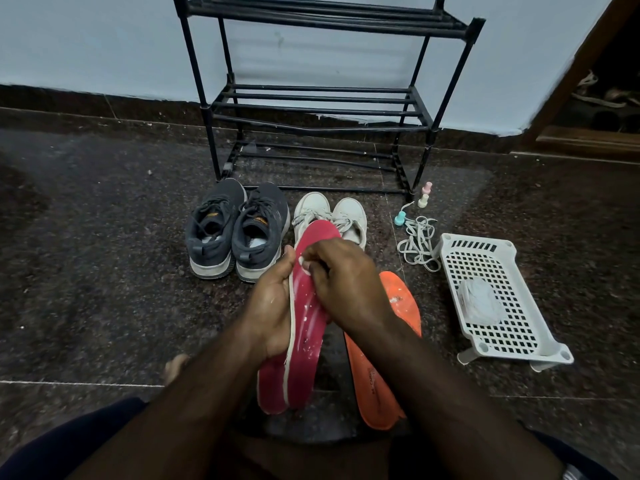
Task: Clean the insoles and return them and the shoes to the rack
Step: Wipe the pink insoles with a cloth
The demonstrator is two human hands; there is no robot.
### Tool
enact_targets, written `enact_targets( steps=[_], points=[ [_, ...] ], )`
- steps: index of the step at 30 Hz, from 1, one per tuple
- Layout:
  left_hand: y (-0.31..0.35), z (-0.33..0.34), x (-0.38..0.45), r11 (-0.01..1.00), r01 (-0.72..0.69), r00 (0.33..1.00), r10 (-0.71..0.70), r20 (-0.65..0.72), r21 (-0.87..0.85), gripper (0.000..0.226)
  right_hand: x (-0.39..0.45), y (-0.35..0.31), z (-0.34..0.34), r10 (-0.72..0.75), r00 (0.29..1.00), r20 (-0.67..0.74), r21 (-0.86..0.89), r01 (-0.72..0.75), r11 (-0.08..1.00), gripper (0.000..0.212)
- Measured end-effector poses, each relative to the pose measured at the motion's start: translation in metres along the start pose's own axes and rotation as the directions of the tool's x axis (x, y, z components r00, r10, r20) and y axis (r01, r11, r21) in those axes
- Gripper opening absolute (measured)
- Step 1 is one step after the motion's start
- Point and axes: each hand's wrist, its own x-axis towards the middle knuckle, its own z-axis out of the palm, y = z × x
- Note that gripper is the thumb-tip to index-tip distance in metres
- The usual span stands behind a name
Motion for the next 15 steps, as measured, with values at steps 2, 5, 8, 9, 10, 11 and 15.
enact_targets(
  steps=[2,5,8,9,10,11,15],
  points=[
    [0.0,-0.001,0.001,0.999,-0.015,1.0,0.015,-0.01,0.03,0.067,0.002,0.003,-0.002,0.022,0.999,-0.038,0.012,-0.022,1.0,0.006],
    [0.001,-0.005,0.002,1.0,-0.014,1.0,0.014,0.004,0.024,0.069,0.0,0.0,-0.002,-0.017,1.0,-0.002,0.044,0.017,0.999,0.012],
    [0.005,-0.005,0.001,0.999,-0.032,0.999,0.032,0.02,0.018,0.068,0.001,0.0,-0.008,-0.02,0.999,0.051,0.11,0.014,0.994,0.021],
    [0.006,-0.006,0.001,0.999,-0.037,0.999,0.036,0.02,0.022,0.064,0.003,0.001,-0.013,0.045,0.997,0.062,0.167,-0.055,0.984,0.023],
    [0.008,-0.006,0.0,0.999,-0.041,0.999,0.041,0.013,0.022,0.061,0.006,0.003,-0.017,0.13,0.988,0.077,0.244,-0.145,0.959,0.025],
    [0.009,-0.007,-0.001,0.999,-0.045,0.999,0.044,0.002,0.023,0.059,0.009,0.007,-0.021,0.204,0.975,0.088,0.321,-0.222,0.921,0.026],
    [0.011,-0.009,-0.002,0.999,-0.03,1.0,0.03,-0.003,0.031,0.061,0.02,0.015,-0.033,0.336,0.938,0.081,0.483,-0.332,0.81,0.036]
  ],
)
